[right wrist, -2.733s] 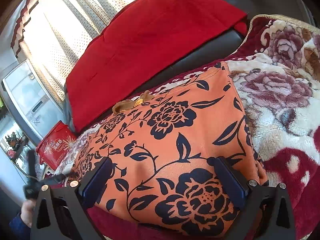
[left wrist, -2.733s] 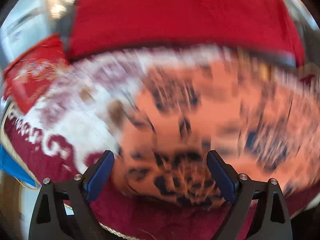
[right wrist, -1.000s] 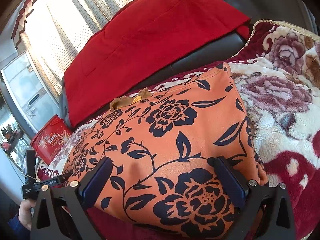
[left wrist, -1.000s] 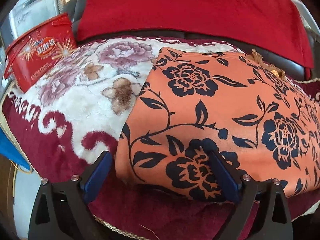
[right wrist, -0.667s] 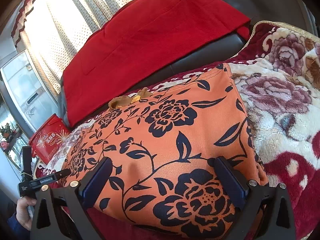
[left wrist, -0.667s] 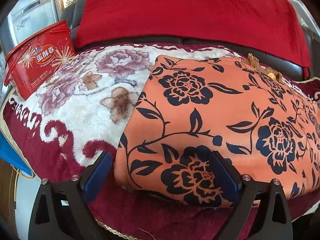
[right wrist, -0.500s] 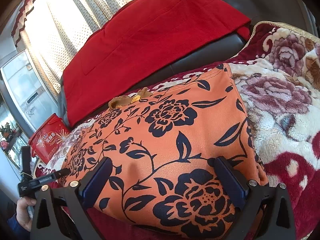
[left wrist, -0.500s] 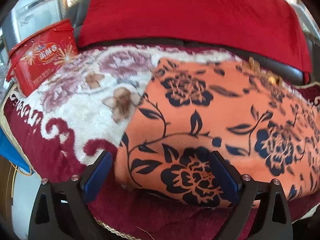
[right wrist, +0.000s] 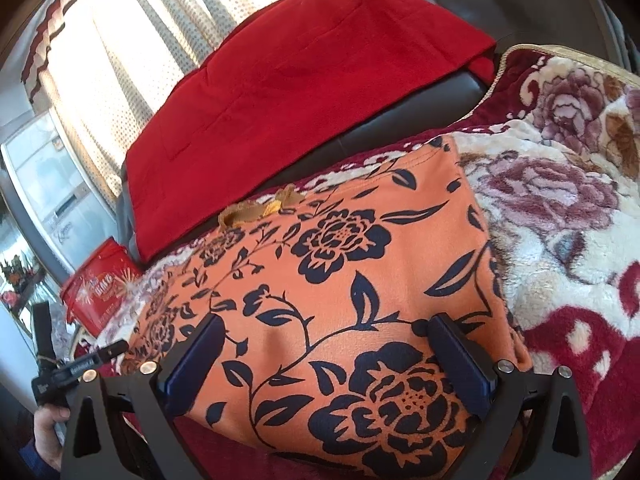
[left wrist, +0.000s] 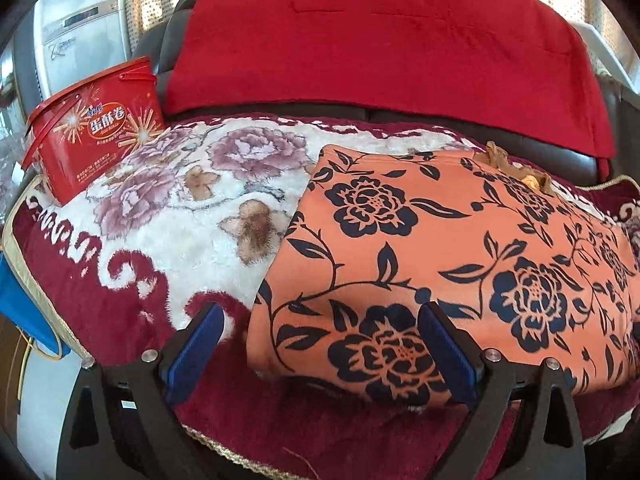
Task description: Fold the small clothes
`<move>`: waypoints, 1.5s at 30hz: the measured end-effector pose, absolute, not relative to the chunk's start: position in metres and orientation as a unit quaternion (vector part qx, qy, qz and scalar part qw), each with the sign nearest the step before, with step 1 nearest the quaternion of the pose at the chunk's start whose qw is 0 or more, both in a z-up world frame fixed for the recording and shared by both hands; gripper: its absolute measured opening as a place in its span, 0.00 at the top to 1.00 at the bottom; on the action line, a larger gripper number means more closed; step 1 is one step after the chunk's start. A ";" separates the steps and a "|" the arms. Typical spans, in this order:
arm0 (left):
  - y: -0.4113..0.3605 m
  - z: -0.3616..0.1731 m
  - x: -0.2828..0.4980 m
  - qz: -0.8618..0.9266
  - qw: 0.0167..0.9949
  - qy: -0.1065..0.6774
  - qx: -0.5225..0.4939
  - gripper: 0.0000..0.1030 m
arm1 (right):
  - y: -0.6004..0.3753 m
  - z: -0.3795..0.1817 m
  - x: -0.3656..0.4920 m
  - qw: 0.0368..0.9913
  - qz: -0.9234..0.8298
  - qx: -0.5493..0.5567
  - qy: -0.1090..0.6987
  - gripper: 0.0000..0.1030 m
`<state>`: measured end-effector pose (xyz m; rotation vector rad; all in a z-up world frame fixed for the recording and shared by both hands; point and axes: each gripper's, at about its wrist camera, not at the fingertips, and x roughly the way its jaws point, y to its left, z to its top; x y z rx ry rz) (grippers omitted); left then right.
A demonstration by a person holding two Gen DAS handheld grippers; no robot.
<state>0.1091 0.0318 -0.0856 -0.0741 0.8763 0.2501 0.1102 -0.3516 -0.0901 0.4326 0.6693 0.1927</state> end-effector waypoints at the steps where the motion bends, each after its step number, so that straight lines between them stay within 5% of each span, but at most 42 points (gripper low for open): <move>1: 0.031 -0.085 0.108 0.121 0.898 0.422 -0.031 0.05 | -0.354 -0.089 0.108 0.917 0.090 0.216 0.322 0.01; 10: 0.002 -0.074 0.113 0.098 0.908 0.408 -0.007 0.05 | -0.406 -0.068 0.076 0.903 0.049 0.337 0.263 0.00; 24: -0.113 -0.104 0.156 0.008 0.904 0.419 0.079 0.03 | -0.435 -0.082 0.064 0.856 0.058 0.407 0.314 0.00; 29: -0.108 -0.097 0.169 0.001 0.895 0.441 0.065 0.00 | -0.436 -0.080 0.062 0.857 0.057 0.404 0.315 0.00; 34: -0.088 -0.063 0.156 0.006 0.926 0.377 0.018 0.00 | -0.431 -0.091 0.057 0.830 0.069 0.444 0.331 0.00; 38: -0.090 -0.105 0.176 0.000 0.886 0.461 0.041 0.00 | -0.418 -0.097 0.061 0.823 0.065 0.443 0.350 0.01; 45: -0.082 -0.085 0.167 -0.002 0.910 0.415 0.015 0.00 | -0.417 -0.092 0.080 0.815 0.054 0.458 0.351 0.01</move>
